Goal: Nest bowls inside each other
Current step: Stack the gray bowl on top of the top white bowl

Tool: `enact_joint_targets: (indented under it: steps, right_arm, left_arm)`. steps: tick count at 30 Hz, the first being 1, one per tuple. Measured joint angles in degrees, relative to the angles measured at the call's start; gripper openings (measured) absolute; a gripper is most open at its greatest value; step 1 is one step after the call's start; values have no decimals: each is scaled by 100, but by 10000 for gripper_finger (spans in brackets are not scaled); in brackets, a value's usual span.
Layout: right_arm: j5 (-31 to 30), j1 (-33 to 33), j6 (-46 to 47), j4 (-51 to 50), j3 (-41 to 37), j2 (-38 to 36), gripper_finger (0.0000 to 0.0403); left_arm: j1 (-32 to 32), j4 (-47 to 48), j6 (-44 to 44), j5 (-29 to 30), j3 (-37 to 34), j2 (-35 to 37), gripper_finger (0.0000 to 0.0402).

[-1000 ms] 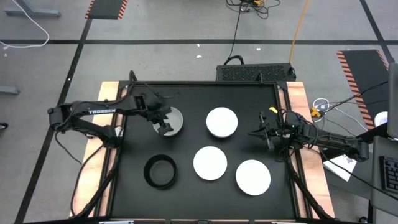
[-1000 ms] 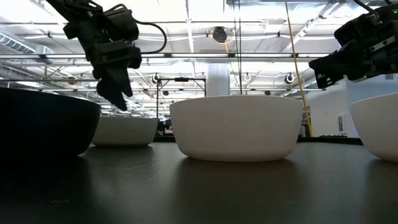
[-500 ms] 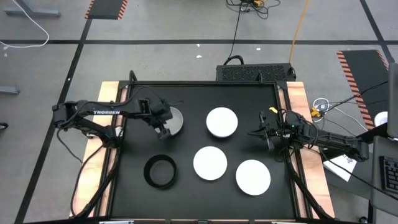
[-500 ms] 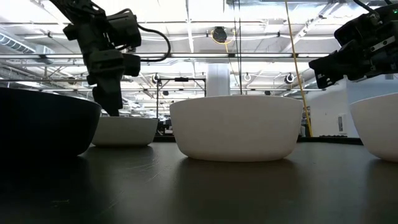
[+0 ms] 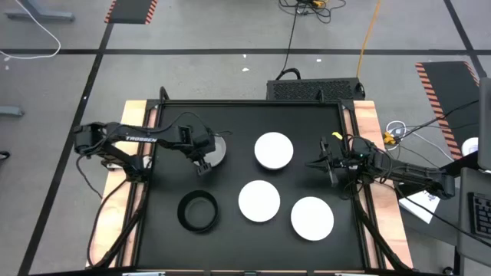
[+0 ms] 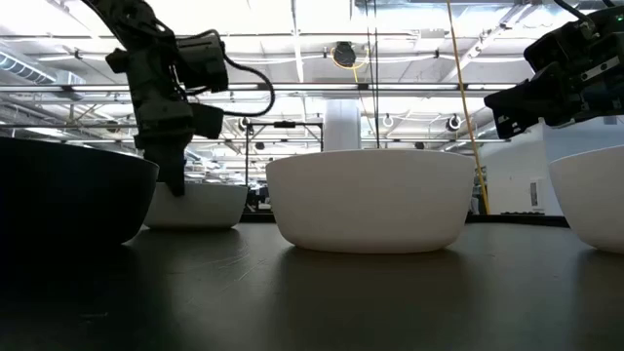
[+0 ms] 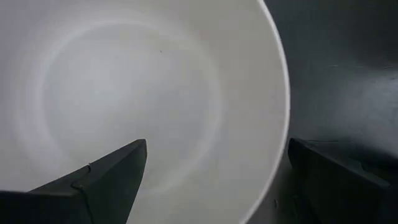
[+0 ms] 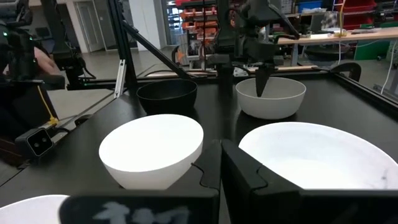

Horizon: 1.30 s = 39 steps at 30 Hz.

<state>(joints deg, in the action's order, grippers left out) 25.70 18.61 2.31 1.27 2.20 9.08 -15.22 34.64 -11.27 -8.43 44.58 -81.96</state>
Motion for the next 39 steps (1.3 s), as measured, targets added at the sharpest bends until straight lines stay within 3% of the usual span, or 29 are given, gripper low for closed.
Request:
enact_joint_targets:
  steps: [14, 19, 27, 28, 39]
  right_arm:
    - [6, 0, 3, 125, -83, 317, 0]
    - [6, 0, -15, 134, -83, 332, 0]
    - [8, 0, -135, 196, -83, 332, 0]
    - [8, 0, -148, 220, -83, 331, 0]
    - [17, 0, -157, 325, -83, 330, 0]
  left_arm:
    - [-13, -205, 82, 7, -2, -222, 382]
    - [-13, -208, 164, 4, -2, -222, 291]
    - [-11, -202, 529, 6, -1, -217, 39]
    - [-13, -225, 585, 9, 5, -204, 22]
    - [58, -999, 1038, 186, 0, -187, 5]
